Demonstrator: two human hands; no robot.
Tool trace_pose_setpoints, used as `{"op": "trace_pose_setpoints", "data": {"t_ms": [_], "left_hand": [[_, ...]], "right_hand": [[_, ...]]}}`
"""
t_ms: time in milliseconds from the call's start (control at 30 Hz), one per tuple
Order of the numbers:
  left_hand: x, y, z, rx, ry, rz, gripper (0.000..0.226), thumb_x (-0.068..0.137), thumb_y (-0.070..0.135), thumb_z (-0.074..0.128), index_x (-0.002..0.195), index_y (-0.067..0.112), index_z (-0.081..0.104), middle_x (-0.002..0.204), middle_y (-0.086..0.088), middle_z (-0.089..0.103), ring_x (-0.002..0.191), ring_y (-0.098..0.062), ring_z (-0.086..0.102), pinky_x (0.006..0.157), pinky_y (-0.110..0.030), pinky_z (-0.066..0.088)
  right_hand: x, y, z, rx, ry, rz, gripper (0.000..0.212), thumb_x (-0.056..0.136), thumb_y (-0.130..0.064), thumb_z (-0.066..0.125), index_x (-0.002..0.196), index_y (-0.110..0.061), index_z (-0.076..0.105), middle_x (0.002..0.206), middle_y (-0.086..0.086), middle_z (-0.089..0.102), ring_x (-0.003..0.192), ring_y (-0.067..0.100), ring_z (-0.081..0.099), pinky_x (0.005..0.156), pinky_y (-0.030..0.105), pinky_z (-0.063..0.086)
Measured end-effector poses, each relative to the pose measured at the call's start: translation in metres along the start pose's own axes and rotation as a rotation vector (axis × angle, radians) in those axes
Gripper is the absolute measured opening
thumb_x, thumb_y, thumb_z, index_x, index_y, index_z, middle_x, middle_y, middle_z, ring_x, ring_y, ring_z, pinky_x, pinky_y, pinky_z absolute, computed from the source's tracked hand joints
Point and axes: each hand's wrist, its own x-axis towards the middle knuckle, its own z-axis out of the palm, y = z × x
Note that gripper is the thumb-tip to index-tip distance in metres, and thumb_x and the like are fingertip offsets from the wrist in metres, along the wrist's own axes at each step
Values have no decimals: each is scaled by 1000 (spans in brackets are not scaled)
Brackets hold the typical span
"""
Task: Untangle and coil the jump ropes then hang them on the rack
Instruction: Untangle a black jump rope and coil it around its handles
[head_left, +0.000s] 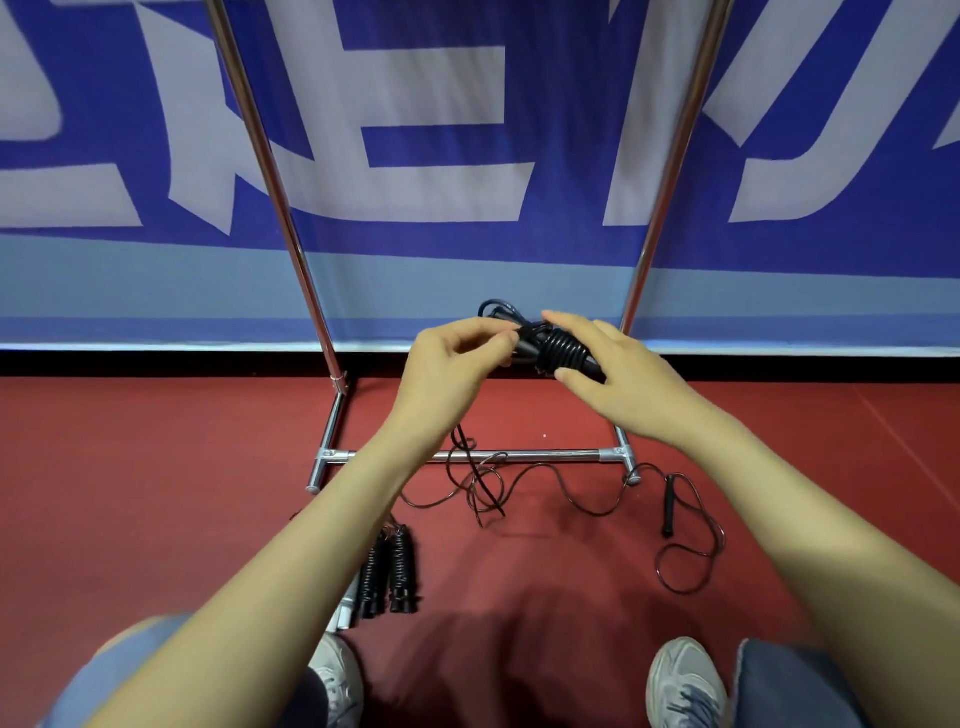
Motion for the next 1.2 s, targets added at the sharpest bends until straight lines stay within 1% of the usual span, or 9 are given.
{"op": "trace_pose_setpoints", "data": {"t_ms": [100,167,333,500,633,800,900,1000,1200], "left_hand": [[3,-4,1,95,69,44,13,86,11,64,83,18,74,71,13,67,67,2,57,69,-12,43],[4,-9,3,383,75,255,13,84,18,63,89,20,75,75,10,64,67,-4,55,68,-24,47],[5,-15,5,611,25,512,26,85,31,60,102,21,76,70,21,48,67,-1,43,63,-27,44],[6,-18,-2,590,65,288,26,95,36,54,99,20,74,81,5,71,74,-8,63,74,-29,50],[10,-17,-5,462,-101,3,24,98,29,52,92,18,72,72,14,68,54,4,50,63,-14,40],[8,-15,-2,-110,-329,-358,16,96,18,55,99,12,70,84,3,71,66,-6,52,75,-23,47],[12,-14,-7,-186,-219,-349,5,87,11,66,89,14,70,77,6,71,73,-6,62,82,-28,50],[13,-14,-7,-207,-135,-259,4,88,14,66,88,13,70,72,4,68,61,-8,57,69,-22,50],[12,-25,-8,-164,-299,-210,19,96,18,53,102,10,70,68,8,56,58,-5,44,61,-14,38]], "right_hand": [[0,0,0,-178,-24,1,51,94,-37,51,140,-42,31,125,-4,51,103,23,57,84,38,46],[1,2,3,-181,-40,16,44,93,-35,52,132,-37,33,125,-3,53,99,27,58,79,37,44],[2,8,6,-64,-31,46,53,94,-35,50,140,-42,26,128,2,51,104,28,57,89,42,47],[1,5,2,90,112,37,50,96,-31,50,142,-38,33,120,1,51,103,24,54,93,41,45],[-1,2,-2,160,159,15,52,97,-29,51,144,-39,33,116,1,51,99,22,54,93,43,45],[-5,1,-5,159,208,-38,54,96,-29,51,146,-38,31,117,0,50,99,22,55,92,45,46],[-5,2,-4,182,213,-22,54,97,-29,51,146,-37,31,121,-1,50,102,21,55,94,45,45],[-4,3,-5,238,204,30,52,96,-28,53,144,-37,35,123,-1,50,103,22,58,93,45,48],[-7,-8,-16,808,50,68,46,95,-7,56,127,-39,48,108,8,62,73,27,70,63,38,60]]}}
